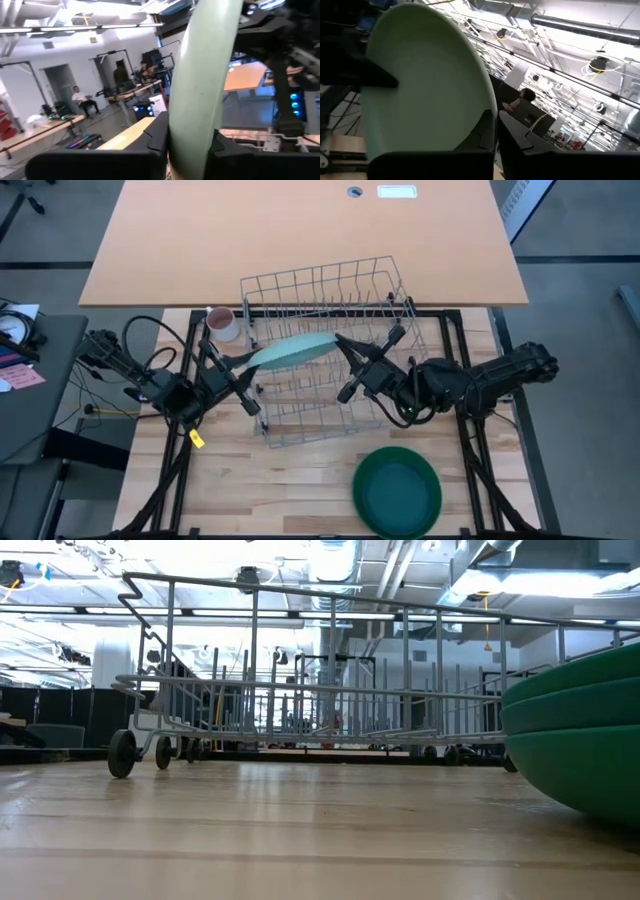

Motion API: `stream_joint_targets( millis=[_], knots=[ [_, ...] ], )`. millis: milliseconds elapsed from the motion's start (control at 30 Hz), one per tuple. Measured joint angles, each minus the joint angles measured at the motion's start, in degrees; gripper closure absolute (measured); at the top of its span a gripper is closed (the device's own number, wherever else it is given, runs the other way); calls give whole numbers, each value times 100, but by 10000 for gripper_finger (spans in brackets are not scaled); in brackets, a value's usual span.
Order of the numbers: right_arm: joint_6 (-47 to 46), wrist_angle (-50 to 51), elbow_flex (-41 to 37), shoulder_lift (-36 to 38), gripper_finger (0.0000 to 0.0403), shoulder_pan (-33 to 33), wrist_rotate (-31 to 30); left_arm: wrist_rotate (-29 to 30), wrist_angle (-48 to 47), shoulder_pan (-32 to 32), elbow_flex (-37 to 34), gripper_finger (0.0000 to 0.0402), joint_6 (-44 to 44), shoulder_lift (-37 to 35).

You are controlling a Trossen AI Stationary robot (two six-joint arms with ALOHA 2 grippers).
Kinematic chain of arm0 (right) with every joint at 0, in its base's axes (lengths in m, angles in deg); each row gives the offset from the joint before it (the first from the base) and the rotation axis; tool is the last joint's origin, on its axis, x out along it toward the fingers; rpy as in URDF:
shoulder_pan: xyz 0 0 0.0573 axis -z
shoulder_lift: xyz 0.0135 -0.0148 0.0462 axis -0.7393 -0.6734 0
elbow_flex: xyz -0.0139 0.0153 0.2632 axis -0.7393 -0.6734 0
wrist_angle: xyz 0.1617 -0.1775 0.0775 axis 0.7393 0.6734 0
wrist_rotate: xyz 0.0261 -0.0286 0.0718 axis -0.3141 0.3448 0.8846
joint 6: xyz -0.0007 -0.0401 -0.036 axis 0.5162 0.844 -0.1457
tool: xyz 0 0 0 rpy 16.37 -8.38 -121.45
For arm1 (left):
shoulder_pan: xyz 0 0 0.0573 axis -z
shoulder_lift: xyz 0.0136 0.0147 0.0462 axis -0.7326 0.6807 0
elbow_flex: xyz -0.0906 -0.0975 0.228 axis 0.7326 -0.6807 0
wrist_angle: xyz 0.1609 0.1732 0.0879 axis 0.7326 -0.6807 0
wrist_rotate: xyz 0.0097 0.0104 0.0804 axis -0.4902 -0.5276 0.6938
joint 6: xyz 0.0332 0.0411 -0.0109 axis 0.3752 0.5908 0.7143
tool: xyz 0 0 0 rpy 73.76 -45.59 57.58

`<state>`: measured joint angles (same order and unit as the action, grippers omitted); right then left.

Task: Sort dishes
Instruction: Put the light green plate in the dish rack

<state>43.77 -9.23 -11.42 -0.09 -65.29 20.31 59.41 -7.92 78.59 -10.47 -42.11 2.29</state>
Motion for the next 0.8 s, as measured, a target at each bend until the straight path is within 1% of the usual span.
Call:
stream_joint_targets(
  millis=[100, 200, 300, 467, 567, 667, 800],
  knots=[
    [-2, 27, 0, -4, 384, -92, 3, 102, -5, 4, 0, 371, 102, 9],
    [-15, 64, 0, -6, 360, -217, -29, 72, -8, 7, 0, 372, 157, 9],
    [-14, 156, -5, -18, 324, -356, -239, -46, -52, 11, 2, 373, 240, 31],
    [30, 137, -7, -20, 256, -537, -723, -40, 158, 13, 0, 373, 527, 26],
    [227, 112, -4, -15, 217, -615, -949, -54, 253, 13, 0, 379, 690, 31],
    [561, 115, -4, -15, 188, -760, -1402, -46, 459, 9, 0, 385, 987, 30],
    [1043, 111, -2, -9, 167, -1038, -2308, -36, 757, -4, 0, 386, 1383, 28]
  ],
)
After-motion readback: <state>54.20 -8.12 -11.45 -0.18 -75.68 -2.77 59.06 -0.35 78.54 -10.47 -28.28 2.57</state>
